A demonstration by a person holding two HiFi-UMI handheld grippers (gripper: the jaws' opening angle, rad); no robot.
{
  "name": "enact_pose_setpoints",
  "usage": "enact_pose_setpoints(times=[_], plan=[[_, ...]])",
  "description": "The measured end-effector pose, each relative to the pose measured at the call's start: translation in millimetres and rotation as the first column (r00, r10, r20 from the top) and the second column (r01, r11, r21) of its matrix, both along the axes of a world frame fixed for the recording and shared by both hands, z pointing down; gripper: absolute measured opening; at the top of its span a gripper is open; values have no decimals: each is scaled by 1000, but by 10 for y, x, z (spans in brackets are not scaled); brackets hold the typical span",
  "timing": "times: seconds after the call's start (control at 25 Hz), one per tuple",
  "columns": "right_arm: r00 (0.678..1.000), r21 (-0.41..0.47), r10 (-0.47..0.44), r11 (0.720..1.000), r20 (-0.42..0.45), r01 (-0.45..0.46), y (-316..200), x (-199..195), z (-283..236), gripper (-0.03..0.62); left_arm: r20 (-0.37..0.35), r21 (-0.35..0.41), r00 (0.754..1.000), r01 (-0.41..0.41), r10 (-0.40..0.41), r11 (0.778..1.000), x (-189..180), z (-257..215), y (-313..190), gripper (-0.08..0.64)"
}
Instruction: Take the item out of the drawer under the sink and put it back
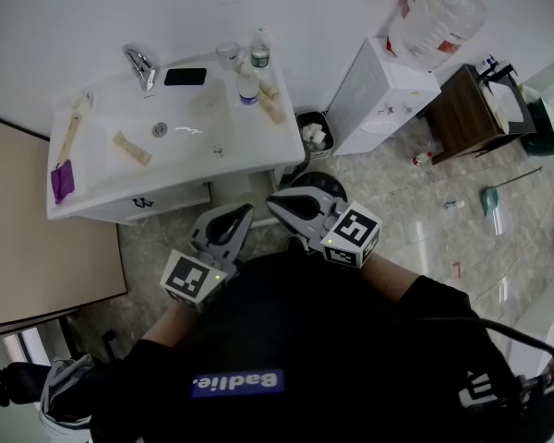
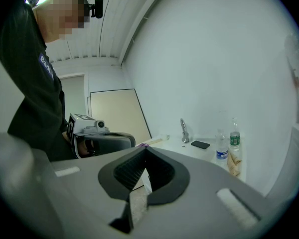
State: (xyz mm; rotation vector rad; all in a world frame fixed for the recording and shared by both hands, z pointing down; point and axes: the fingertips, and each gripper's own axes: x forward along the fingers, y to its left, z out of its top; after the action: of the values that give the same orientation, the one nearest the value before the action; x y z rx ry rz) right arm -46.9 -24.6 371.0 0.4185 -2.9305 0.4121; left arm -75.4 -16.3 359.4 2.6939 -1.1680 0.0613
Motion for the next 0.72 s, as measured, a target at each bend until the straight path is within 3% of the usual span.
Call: enact_pose_setpoints(times=[0.36,0.72], plan=[[1000,-10,3,1000,-7,-3,-4,-63,30,2,-4,-45,1000,0,0,999,-81,66,8,6],[1000,-5,10,1000,-9,-10,-42,-109,23,2,-10,-42,1000,0,0,999,-148,85,-32,6]])
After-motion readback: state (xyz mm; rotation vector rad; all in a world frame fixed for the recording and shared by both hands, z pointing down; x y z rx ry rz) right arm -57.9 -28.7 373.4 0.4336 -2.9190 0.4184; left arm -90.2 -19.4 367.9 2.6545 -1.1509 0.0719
